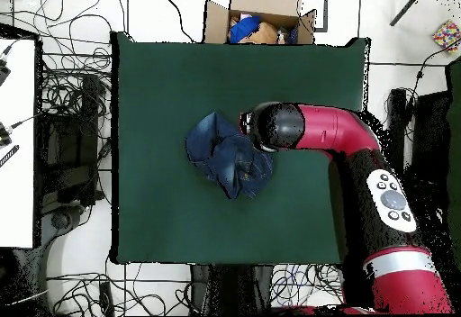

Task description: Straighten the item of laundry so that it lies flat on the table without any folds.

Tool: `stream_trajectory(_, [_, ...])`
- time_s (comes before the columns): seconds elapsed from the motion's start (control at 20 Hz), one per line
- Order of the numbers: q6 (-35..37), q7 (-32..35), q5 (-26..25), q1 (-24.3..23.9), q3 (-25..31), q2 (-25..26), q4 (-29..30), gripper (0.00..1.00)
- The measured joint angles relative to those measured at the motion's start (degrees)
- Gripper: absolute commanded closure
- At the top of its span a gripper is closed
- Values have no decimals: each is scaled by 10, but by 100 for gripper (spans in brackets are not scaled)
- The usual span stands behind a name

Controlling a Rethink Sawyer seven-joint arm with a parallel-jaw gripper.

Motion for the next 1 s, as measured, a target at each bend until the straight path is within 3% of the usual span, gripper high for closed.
stream_trajectory(0.55, [-13,0,-1,-1,5,4,39,0])
stream_trajectory(1.0, [7,0,-1,-34,28,8,9,0])
